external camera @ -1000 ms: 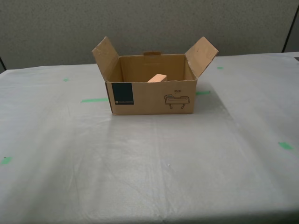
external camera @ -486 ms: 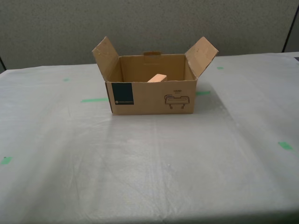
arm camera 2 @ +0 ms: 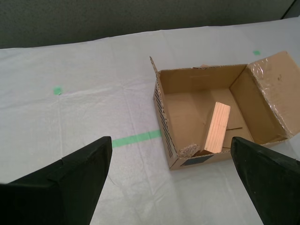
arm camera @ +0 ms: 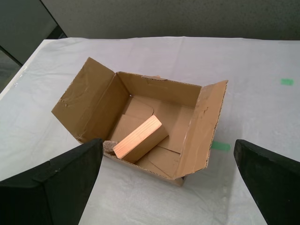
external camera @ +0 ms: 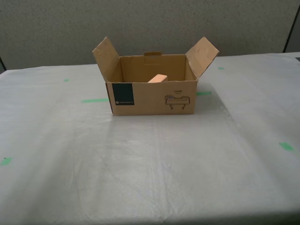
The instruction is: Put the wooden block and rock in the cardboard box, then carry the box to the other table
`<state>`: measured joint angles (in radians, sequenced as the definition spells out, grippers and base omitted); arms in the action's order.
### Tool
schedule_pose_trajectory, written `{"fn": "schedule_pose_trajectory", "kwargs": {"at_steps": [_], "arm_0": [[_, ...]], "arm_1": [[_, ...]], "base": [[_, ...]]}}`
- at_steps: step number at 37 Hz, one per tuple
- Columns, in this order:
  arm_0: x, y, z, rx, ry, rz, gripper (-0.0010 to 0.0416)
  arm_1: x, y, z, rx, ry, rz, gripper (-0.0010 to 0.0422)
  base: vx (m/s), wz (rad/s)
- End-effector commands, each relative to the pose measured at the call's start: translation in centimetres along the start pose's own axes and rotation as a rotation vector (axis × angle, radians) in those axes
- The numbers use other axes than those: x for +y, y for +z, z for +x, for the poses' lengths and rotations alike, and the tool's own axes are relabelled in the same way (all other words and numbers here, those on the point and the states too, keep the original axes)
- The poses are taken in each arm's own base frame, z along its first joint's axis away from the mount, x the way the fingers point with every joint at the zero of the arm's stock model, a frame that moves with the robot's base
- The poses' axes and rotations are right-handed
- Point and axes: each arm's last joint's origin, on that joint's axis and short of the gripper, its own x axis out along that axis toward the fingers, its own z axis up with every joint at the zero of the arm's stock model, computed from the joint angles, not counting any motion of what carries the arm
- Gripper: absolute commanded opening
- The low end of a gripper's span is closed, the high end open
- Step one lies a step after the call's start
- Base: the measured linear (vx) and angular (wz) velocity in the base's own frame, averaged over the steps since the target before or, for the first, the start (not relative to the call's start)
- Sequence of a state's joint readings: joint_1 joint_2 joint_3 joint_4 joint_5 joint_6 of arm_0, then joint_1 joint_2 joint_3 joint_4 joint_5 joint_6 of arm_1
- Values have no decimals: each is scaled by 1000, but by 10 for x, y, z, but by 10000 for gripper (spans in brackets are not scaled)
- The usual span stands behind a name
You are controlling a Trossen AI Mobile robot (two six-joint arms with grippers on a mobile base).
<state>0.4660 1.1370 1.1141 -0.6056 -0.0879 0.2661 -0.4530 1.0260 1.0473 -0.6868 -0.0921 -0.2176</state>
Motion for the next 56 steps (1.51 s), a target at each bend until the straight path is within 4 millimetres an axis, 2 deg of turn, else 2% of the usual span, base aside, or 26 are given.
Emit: {"fn": "schedule_pose_trajectory", "kwargs": {"at_steps": [1,56], "arm_0": [[0,0,0,-3,-3,4,389],[0,0,0,-3,-4,4,390]], "arm_1": [[0,0,0,-2,0,1,346],[0,0,0,-2,0,1,346]], "base": [[0,0],[0,0]]}}
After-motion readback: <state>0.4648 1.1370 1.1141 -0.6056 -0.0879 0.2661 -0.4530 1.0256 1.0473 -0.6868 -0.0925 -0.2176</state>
